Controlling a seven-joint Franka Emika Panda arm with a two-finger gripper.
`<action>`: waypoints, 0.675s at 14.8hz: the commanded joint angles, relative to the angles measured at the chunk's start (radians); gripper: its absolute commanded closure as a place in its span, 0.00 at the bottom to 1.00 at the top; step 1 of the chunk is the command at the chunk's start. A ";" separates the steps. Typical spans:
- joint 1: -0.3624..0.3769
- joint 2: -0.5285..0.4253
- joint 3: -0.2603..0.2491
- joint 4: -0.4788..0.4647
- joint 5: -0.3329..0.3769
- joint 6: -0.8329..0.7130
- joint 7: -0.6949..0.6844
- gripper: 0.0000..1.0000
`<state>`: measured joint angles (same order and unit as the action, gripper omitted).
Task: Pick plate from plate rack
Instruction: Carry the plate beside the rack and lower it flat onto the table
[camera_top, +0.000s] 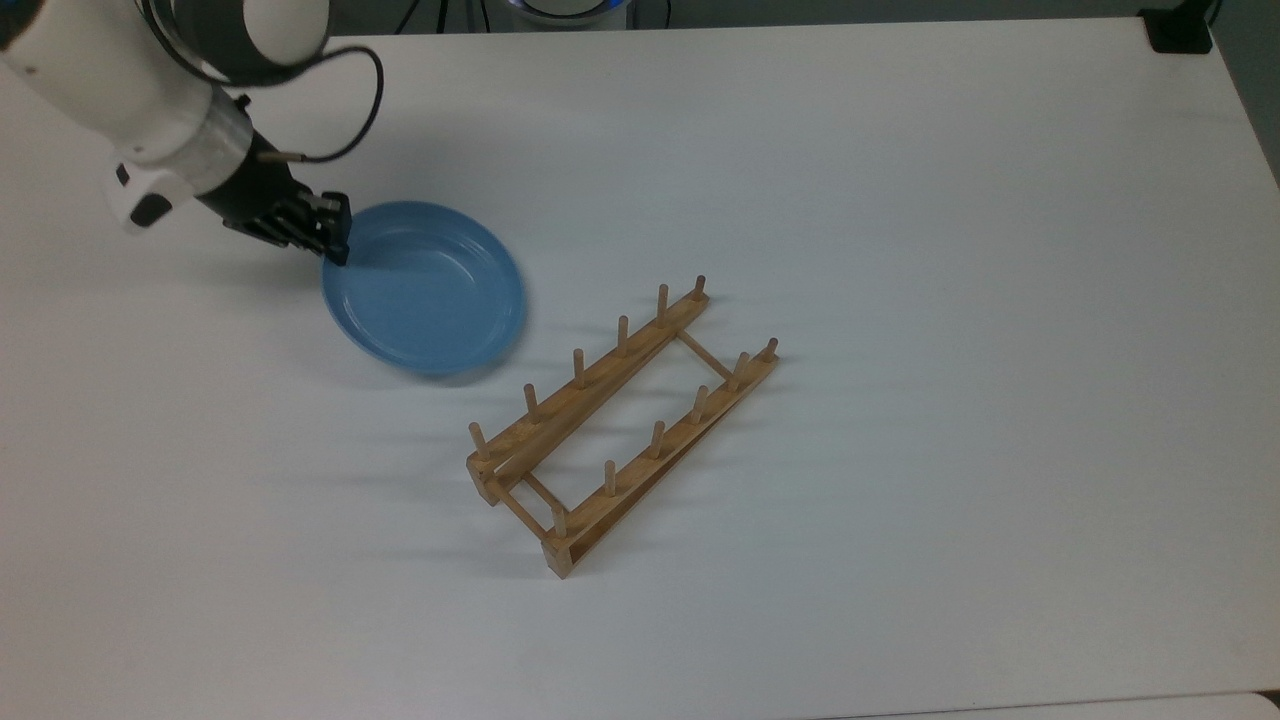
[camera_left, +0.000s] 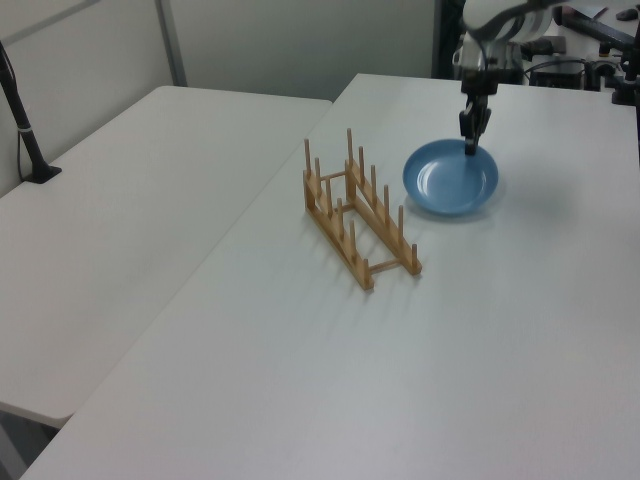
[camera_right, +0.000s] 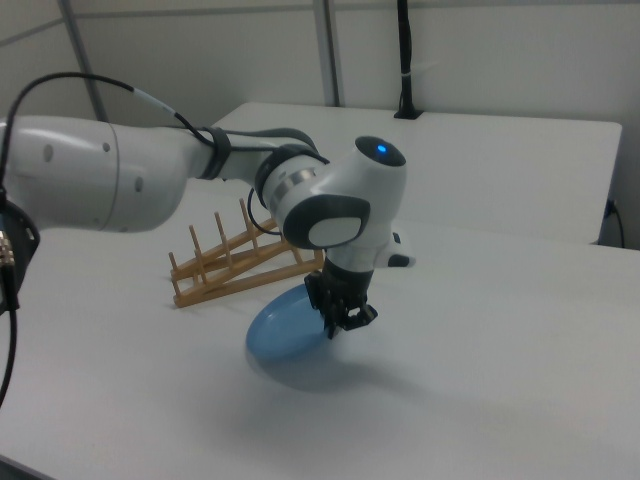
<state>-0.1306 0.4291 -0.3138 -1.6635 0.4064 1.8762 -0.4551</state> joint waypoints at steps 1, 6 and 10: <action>0.009 0.025 -0.005 -0.015 0.025 0.031 -0.053 1.00; 0.005 0.027 -0.008 -0.053 0.016 0.064 -0.099 0.52; -0.006 0.001 -0.014 -0.044 -0.023 0.058 -0.083 0.08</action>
<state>-0.1382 0.4692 -0.3179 -1.6886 0.4151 1.9149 -0.5259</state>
